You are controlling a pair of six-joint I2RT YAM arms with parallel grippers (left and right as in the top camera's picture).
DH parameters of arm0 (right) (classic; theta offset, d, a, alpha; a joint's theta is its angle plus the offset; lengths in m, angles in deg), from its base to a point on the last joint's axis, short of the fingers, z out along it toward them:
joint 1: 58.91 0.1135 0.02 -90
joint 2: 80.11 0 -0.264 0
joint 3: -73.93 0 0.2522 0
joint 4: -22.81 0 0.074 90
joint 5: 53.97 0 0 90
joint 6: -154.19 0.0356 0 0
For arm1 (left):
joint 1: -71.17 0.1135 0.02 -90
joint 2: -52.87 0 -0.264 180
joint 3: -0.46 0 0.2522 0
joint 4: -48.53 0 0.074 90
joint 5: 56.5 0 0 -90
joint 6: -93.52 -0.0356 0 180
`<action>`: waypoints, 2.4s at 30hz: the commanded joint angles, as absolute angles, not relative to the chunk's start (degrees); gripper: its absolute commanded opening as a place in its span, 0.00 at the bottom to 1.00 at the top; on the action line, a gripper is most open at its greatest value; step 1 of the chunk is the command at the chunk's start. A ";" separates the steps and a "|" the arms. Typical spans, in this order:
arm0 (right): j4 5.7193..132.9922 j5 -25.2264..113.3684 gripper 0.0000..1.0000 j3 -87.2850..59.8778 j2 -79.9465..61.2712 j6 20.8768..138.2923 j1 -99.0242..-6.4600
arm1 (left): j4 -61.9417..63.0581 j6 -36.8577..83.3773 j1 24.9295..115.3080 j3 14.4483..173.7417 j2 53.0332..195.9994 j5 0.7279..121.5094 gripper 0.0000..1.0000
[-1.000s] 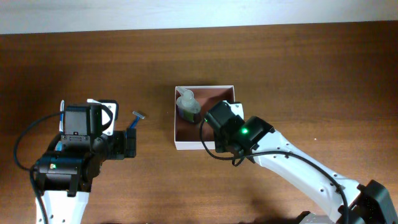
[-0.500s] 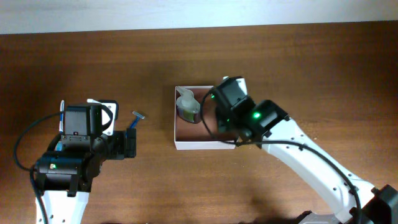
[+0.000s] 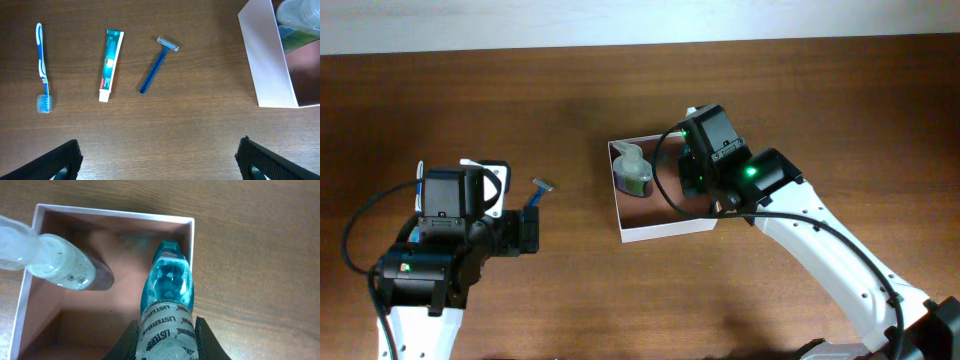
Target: Pack container
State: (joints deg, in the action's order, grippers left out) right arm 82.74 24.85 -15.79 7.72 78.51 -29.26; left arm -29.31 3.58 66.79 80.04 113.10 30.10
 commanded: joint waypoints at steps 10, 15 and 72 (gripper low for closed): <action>86.00 26.40 0.04 -27.07 13.84 73.40 -29.74 | -29.40 3.97 66.92 81.02 113.18 30.72 1.00; 85.65 26.86 0.04 -28.80 17.45 73.46 -30.57 | -29.37 3.97 66.92 81.02 113.18 30.72 1.00; 84.54 51.47 0.04 -4.45 15.15 73.01 -52.05 | -29.37 3.97 66.92 81.02 113.18 30.74 1.00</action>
